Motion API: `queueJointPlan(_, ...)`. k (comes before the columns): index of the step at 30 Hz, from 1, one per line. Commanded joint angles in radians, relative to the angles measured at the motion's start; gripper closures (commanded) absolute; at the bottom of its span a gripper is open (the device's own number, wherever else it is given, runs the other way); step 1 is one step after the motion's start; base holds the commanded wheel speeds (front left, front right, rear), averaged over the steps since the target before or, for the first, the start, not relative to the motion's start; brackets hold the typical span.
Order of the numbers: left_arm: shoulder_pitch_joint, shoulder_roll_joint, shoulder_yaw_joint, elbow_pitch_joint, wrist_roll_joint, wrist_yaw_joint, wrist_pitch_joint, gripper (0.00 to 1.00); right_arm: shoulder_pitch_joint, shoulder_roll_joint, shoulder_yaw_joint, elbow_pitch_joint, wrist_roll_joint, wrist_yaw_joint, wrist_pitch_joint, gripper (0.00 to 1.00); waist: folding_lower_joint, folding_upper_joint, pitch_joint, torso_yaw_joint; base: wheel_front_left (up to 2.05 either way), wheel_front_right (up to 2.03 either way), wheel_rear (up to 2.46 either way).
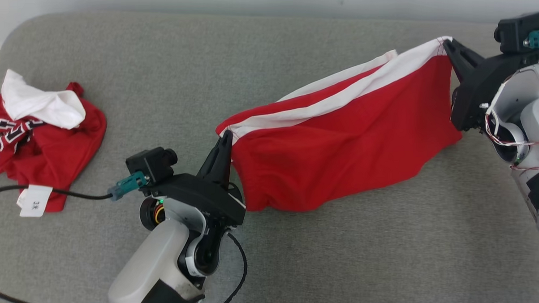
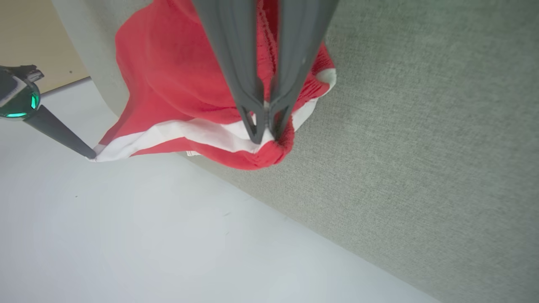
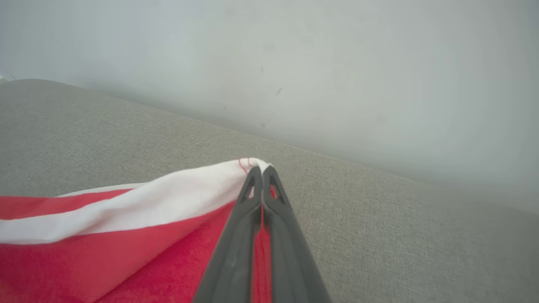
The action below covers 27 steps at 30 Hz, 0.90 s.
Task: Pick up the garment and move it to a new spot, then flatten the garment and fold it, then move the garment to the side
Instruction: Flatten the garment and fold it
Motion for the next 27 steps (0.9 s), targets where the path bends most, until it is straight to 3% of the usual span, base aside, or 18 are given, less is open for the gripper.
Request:
queueJointPlan(1, -0.025, -0.01, 0.003, 0.018, 0.002, -0.005, -0.008, 1.0, -0.026, 0.007, 0.012, 0.028, -0.004, -0.002, -0.021, 1.0, -0.0003, -0.0001, 0.042, 0.041, 0.0, 0.0, 0.0)
queueJointPlan(9, -0.104, -0.049, -0.011, 0.122, 0.013, -0.028, -0.03, 1.0, -0.134, 0.026, 0.057, 0.181, -0.013, -0.002, -0.109, 1.0, -0.0003, -0.0001, 0.076, 0.065, 0.0, 0.0, 0.0)
queueJointPlan(10, -0.112, -0.053, -0.013, 0.135, 0.015, -0.03, -0.031, 0.94, -0.143, 0.029, 0.063, 0.198, -0.014, -0.002, -0.117, 1.0, -0.0003, -0.0001, 0.077, 0.066, 0.0, 0.0, 0.0)
queueJointPlan(11, -0.118, -0.057, -0.017, 0.146, 0.017, -0.034, -0.036, 0.54, -0.153, 0.033, 0.069, 0.217, -0.015, -0.002, -0.124, 1.0, -0.0003, -0.0001, 0.078, 0.068, 0.0, 0.0, 0.0)
queueJointPlan(12, -0.125, -0.061, -0.02, 0.158, 0.02, -0.035, -0.041, 0.0, -0.161, 0.036, 0.074, 0.233, -0.015, -0.002, -0.133, 1.0, -0.0003, -0.0001, 0.079, 0.069, 0.0, 0.0, 0.0)
queueJointPlan(13, -0.133, -0.063, -0.024, 0.169, 0.025, -0.037, -0.045, 0.0, -0.169, 0.041, 0.076, 0.252, -0.014, -0.002, -0.138, 1.0, -0.0003, -0.0001, 0.079, 0.07, 0.0, 0.0, 0.0)
queueJointPlan(14, -0.14, -0.065, -0.028, 0.176, 0.033, -0.042, -0.052, 0.0, -0.18, 0.044, 0.076, 0.267, -0.016, -0.002, -0.152, 0.76, -0.0003, -0.0001, 0.081, 0.071, 0.0, 0.0, 0.0)
queueJointPlan(15, -0.144, -0.067, -0.028, 0.184, 0.037, -0.043, -0.059, 0.0, -0.187, 0.045, 0.075, 0.284, -0.016, -0.002, -0.164, 0.09, -0.0003, -0.0001, 0.081, 0.073, 0.0, 0.0, 0.0)
queueJointPlan(16, -0.149, -0.068, -0.027, 0.191, 0.045, -0.044, -0.068, 0.0, -0.194, 0.05, 0.074, 0.297, -0.016, -0.002, -0.183, 0.0, -0.0003, -0.0001, 0.079, 0.075, 0.0, 0.0, 0.0)
queueJointPlan(22, -0.127, -0.043, -0.019, 0.177, 0.136, -0.056, -0.099, 0.0, -0.236, 0.072, 0.043, 0.409, 0.008, -0.002, -0.193, 0.0, -0.0003, -0.0001, 0.043, 0.071, 0.0, 0.0, 0.0)
queueJointPlan(27, 0.008, 0.012, 0.083, 0.012, 0.297, -0.021, -0.099, 0.0, -0.229, 0.089, 0.033, 0.487, 0.038, -0.002, -0.106, 0.0, -0.0003, -0.0001, -0.009, 0.065, 0.0, 0.0, 0.0)
